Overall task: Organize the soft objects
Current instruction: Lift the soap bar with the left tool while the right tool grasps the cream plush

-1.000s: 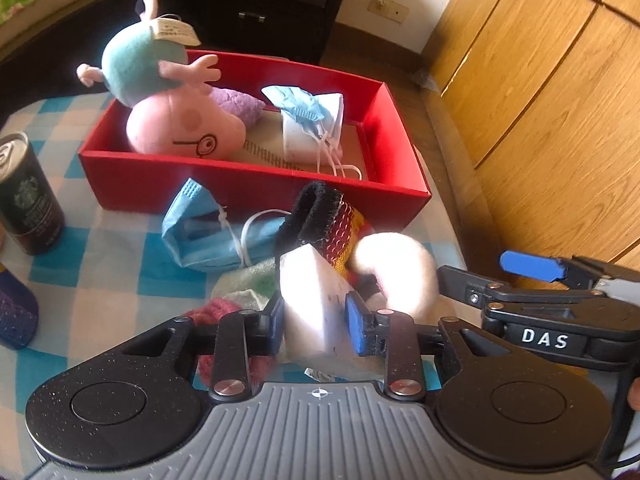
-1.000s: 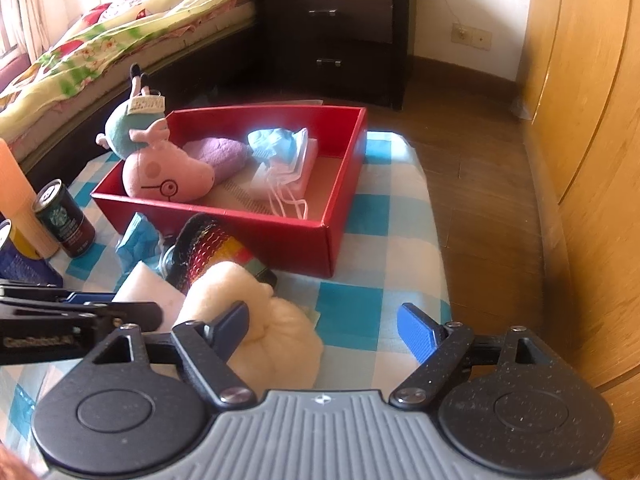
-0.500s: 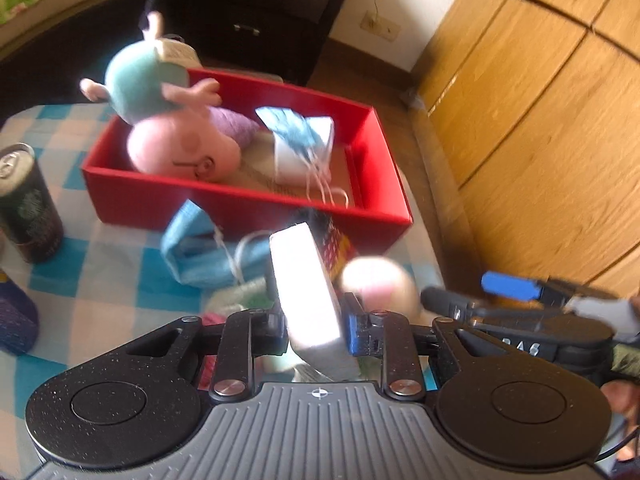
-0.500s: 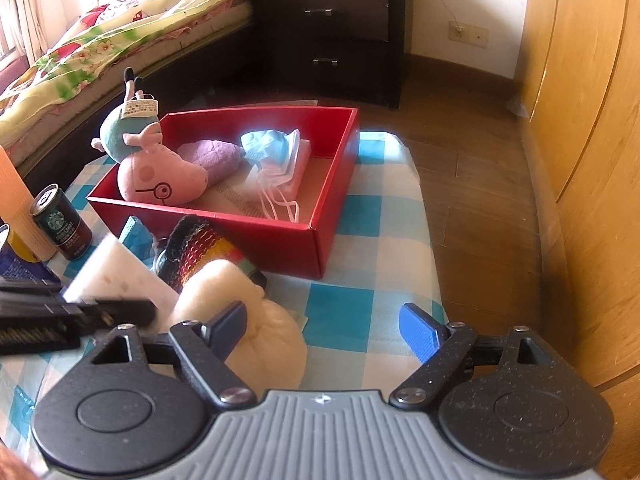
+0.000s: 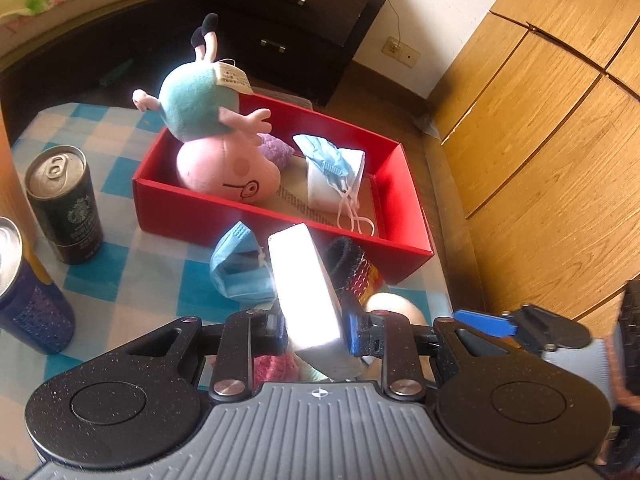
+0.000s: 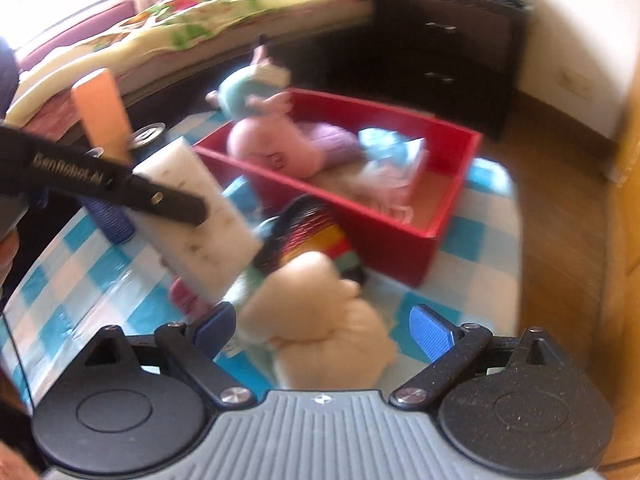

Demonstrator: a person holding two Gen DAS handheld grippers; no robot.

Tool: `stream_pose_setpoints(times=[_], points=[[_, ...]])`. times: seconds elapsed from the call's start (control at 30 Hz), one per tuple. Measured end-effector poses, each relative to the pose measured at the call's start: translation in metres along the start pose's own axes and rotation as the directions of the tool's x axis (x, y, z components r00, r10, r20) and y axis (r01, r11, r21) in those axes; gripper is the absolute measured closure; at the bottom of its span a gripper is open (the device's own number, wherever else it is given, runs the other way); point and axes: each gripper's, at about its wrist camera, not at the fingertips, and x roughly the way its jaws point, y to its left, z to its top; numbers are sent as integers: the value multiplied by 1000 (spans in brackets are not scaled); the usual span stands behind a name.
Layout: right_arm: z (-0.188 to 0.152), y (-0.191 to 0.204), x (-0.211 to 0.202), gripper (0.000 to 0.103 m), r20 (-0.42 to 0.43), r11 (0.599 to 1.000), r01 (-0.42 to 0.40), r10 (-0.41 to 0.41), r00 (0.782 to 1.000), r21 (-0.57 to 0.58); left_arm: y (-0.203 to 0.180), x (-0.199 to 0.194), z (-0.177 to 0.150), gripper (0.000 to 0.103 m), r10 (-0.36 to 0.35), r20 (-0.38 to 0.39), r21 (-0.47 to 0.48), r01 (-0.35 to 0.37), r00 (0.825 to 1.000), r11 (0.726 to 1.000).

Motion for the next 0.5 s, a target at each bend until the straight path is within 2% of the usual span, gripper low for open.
stream_pose_setpoints(times=[0.13,0.2,0.27,0.5], points=[[-2,1,26,29,-65,999,43,-42,997,8,-1,-1,-1,76,-2,-2,10,2,1000,1000],[-3,-3,30,31,-69,999,44,-42,997,30,0,-2,-1,76,1,-3,12,-1,1000,1000],[-1,-7,30,42,-90,997,37,-31,996,66,1,-2,-1,77,2,-3,4,-2,1000,1000],[3,-21,15,66,-80,971,-7,27,996,240,-6,-3,-3,77,11,-11,40,-10,1000,999]])
